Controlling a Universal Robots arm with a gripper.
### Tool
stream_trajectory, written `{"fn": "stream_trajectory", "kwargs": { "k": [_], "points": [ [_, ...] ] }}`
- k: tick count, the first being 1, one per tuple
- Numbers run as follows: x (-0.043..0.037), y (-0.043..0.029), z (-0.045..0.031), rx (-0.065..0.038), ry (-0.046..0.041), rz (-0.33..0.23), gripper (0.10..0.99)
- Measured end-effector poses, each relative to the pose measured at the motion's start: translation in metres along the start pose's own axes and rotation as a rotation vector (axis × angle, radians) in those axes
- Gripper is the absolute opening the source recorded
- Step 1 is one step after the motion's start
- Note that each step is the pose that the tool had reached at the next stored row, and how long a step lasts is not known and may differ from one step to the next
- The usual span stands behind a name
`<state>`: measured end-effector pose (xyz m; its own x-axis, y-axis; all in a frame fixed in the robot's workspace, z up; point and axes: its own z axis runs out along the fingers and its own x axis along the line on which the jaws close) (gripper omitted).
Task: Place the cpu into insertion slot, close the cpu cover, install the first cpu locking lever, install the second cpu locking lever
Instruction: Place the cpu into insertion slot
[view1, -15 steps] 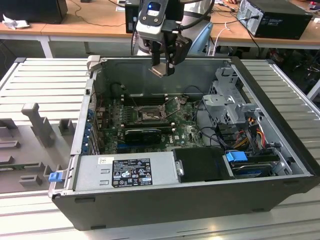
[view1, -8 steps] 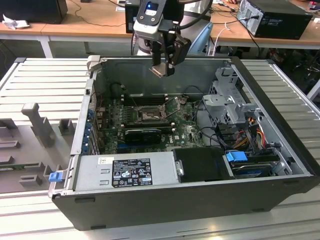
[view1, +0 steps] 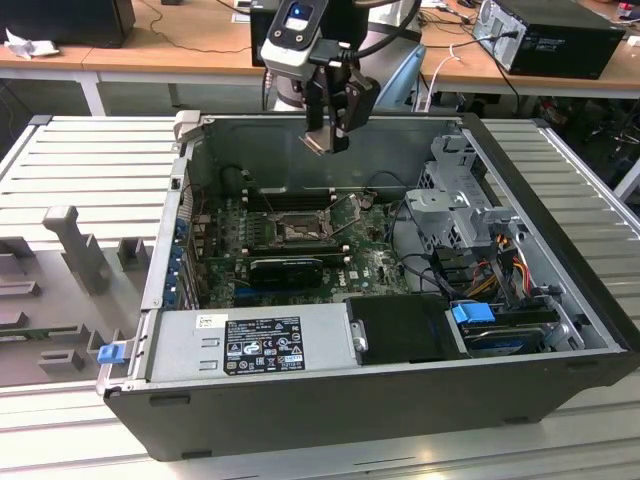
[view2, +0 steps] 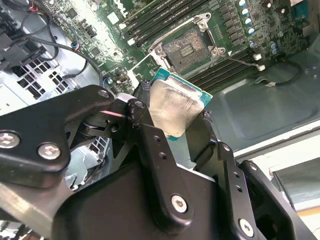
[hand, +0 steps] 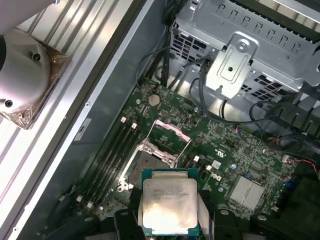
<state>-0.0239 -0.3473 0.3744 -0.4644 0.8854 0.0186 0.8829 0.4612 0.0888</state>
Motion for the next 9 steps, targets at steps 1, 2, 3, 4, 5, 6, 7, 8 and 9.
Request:
{"fn": "stream_trajectory", "kwargs": {
  "k": [1,2,3,4,5,6,7,8,9],
  "points": [
    [0.0,0.0,0.0,0.0,-0.0011,0.012,0.529],
    [0.0,0.0,0.0,0.0,-0.0018,0.019,0.529],
    [0.0,0.0,0.0,0.0,-0.0024,0.026,0.529],
    [0.0,0.0,0.0,-0.001,-0.0035,0.036,0.529],
    [0.0,0.0,0.0,-0.001,-0.0042,0.044,0.529],
    [0.0,0.0,0.0001,-0.001,-0.0047,0.05,0.529],
    [0.0,0.0,0.0001,-0.001,-0.0057,0.06,0.529],
    [0.0,0.0,0.0001,-0.001,-0.0063,0.067,0.529],
    [0.0,0.0,0.0001,-0.001,-0.0072,0.076,0.529]
  ]
}}
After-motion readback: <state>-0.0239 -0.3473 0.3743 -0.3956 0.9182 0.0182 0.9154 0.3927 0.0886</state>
